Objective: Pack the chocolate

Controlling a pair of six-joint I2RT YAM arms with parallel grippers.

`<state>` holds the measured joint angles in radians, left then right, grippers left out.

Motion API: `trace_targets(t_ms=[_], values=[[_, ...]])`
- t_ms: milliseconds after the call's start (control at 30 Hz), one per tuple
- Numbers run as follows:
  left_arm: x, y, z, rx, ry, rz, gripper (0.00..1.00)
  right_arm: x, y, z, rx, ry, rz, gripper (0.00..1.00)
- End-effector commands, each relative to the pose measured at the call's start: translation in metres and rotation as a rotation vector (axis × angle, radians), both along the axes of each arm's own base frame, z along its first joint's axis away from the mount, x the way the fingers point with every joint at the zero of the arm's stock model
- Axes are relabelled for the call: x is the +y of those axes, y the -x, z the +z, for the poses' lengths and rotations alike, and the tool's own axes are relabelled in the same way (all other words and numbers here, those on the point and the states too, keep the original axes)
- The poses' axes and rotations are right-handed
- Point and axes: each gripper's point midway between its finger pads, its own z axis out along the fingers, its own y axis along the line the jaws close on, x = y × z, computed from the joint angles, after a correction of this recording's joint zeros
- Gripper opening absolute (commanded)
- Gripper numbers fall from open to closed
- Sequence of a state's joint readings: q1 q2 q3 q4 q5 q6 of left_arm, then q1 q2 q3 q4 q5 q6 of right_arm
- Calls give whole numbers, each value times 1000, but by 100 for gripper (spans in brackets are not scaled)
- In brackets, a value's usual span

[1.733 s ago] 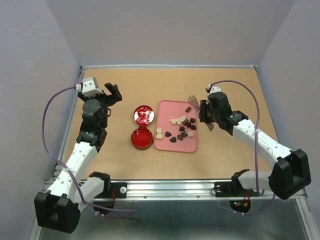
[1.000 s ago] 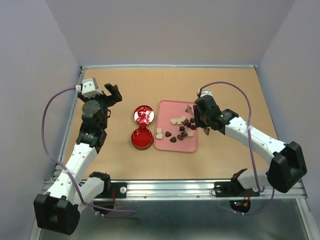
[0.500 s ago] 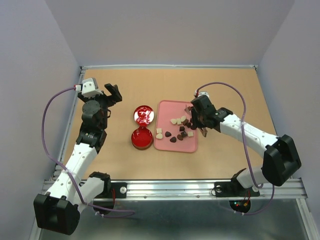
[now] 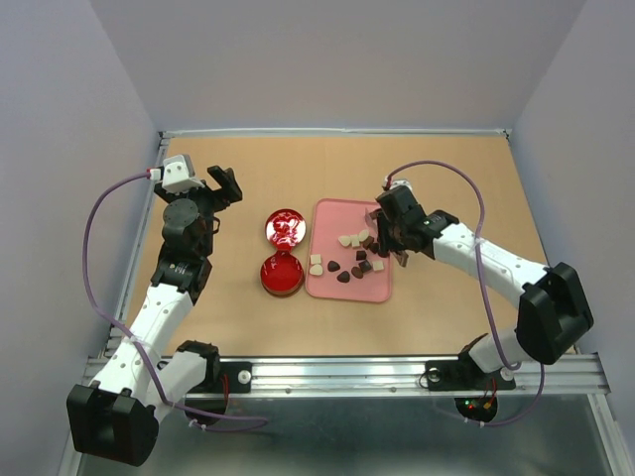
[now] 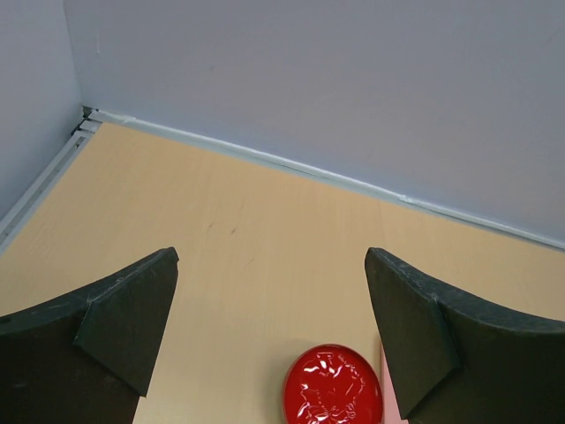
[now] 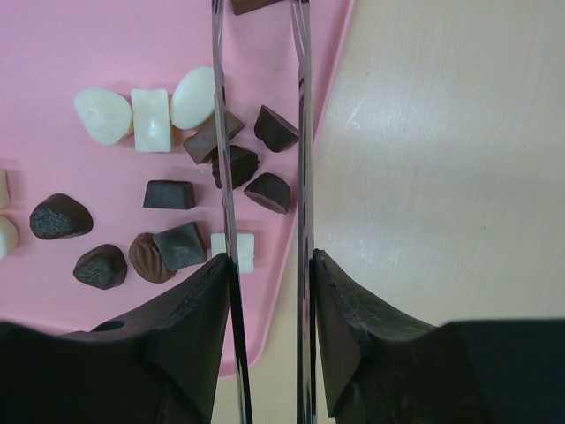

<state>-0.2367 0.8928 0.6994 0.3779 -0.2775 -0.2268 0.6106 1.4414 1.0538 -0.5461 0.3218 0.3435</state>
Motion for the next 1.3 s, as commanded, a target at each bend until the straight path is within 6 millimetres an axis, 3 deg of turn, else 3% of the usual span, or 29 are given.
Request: trace_targets(t_ms=[0, 200, 300, 433, 767, 967, 1267], values=[[-1, 4, 19, -74, 22, -4, 99, 13, -15, 15, -53, -28, 5, 45], [-2, 5, 20, -79, 21, -7, 99, 10, -16, 4, -34, 12, 16, 43], [-1, 5, 20, -79, 23, -4, 99, 11, -16, 4, -35, 18, 19, 37], [-2, 6, 21, -80, 25, -8, 99, 13, -17, 20, -71, -2, 38, 28], [-2, 5, 21, -74, 29, -11, 99, 32, -1, 63, -128, -132, 171, 23], [-2, 5, 20, -63, 29, -8, 99, 53, 26, 77, -106, -239, 341, 22], [-4, 0, 17, -38, 28, -10, 99, 102, 92, 97, -45, -411, 705, 22]])
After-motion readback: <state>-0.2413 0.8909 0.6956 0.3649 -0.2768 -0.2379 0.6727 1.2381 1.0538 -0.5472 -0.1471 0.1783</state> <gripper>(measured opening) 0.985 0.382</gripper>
